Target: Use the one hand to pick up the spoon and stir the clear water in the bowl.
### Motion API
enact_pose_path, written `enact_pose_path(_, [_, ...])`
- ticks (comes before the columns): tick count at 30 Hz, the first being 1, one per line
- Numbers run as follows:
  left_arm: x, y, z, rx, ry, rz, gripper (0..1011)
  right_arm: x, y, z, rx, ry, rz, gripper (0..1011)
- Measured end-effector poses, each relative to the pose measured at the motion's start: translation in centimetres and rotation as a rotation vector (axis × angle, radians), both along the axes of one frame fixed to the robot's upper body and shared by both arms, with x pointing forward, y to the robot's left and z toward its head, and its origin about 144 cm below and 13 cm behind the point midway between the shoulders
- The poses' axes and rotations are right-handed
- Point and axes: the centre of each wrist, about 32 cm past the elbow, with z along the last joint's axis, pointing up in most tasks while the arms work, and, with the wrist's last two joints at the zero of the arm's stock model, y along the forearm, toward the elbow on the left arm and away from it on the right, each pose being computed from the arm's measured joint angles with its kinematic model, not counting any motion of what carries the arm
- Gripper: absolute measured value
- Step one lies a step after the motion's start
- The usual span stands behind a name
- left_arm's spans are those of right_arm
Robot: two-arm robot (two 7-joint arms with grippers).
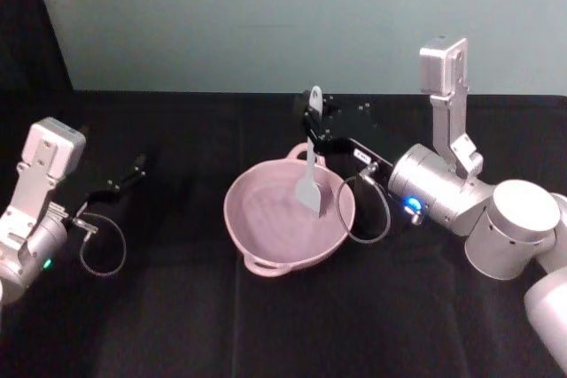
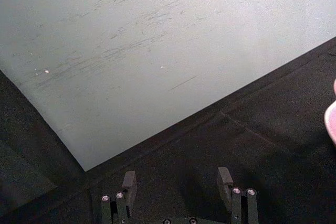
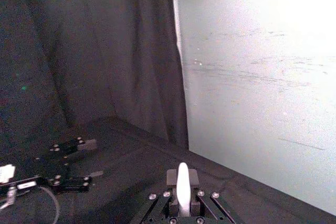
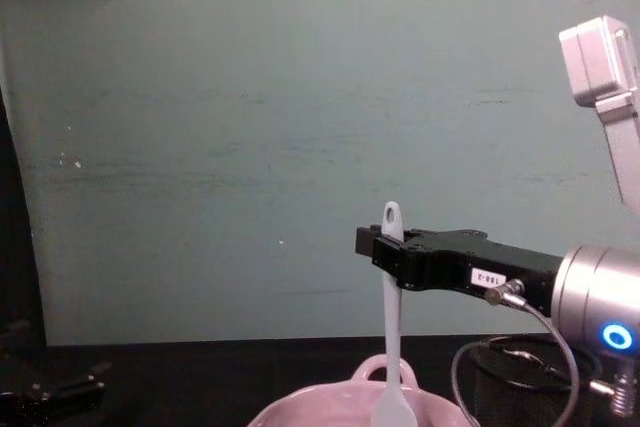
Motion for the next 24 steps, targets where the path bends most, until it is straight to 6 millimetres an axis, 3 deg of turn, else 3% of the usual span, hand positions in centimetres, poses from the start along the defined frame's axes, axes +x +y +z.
enact_pose_path(12, [0.0, 0.0, 0.0, 0.000, 0.000, 0.000, 1011, -1.6, 2.0, -0.4, 0.007, 0.003, 0.076, 114])
enact_pose_path(24, [0.0, 0.0, 0.0, 0.000, 0.000, 0.000, 1011, 0.3, 4.2, -0.4, 0.018, 0.010, 0.096, 114])
